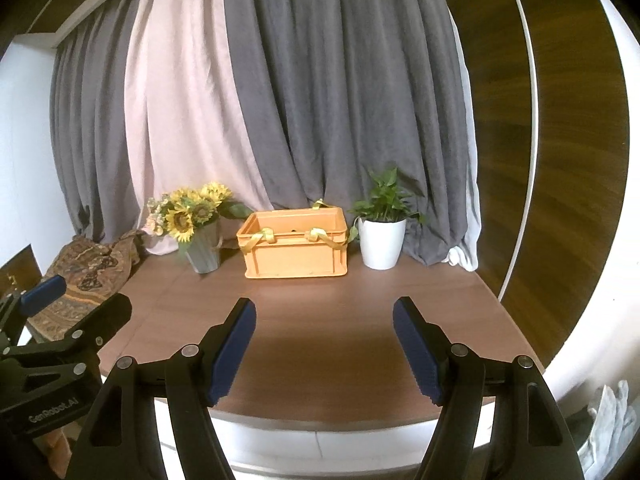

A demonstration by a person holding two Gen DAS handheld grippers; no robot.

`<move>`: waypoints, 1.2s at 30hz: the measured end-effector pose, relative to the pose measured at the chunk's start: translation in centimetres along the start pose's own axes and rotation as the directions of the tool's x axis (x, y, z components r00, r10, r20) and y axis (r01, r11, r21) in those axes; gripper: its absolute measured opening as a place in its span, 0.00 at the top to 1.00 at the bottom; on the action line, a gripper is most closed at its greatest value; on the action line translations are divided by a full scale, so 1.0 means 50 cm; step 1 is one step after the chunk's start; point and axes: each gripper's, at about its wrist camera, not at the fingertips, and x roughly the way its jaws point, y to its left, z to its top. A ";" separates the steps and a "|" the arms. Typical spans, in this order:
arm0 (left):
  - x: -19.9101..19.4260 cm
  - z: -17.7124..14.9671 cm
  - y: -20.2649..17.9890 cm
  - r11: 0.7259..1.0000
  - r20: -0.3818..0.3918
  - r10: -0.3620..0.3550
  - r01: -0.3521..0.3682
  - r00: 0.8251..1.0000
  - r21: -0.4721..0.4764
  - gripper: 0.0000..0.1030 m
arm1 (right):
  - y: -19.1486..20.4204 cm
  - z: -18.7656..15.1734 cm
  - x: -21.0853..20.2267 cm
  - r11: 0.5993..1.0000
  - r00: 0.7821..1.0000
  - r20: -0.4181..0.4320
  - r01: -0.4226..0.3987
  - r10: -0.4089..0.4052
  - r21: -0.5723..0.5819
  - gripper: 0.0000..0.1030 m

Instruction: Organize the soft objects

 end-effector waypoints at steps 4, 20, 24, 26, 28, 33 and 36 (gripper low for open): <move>-0.018 -0.007 0.005 1.000 0.002 -0.020 0.020 1.000 0.005 0.00 | 0.006 -0.010 -0.029 1.000 1.000 0.019 0.014 -0.014 0.004 0.30; -0.057 -0.015 0.007 0.999 0.018 -0.036 0.036 0.999 0.023 0.00 | 0.007 -0.021 -0.061 0.999 1.000 0.020 0.019 -0.019 0.027 0.30; -0.059 -0.019 0.002 0.999 0.023 -0.031 0.031 0.999 0.015 0.00 | 0.007 -0.024 -0.067 1.000 1.000 0.025 0.018 -0.019 0.016 0.30; -0.060 -0.021 0.000 0.999 0.026 -0.031 0.030 0.999 0.012 0.00 | 0.007 -0.026 -0.073 1.000 1.000 0.026 0.016 -0.016 0.015 0.30; -0.061 -0.021 0.000 0.999 0.027 -0.034 0.034 0.999 0.011 0.00 | 0.010 -0.027 -0.072 1.000 0.999 0.025 0.020 -0.020 0.012 0.30; -0.064 -0.022 0.001 0.999 0.027 -0.035 0.034 0.999 0.014 0.00 | 0.010 -0.029 -0.077 1.000 0.999 0.023 0.022 -0.023 0.011 0.30; -0.065 -0.023 -0.001 0.999 0.028 -0.034 0.033 0.999 0.016 0.00 | 0.009 -0.029 -0.076 1.000 0.999 0.021 0.024 -0.024 0.012 0.30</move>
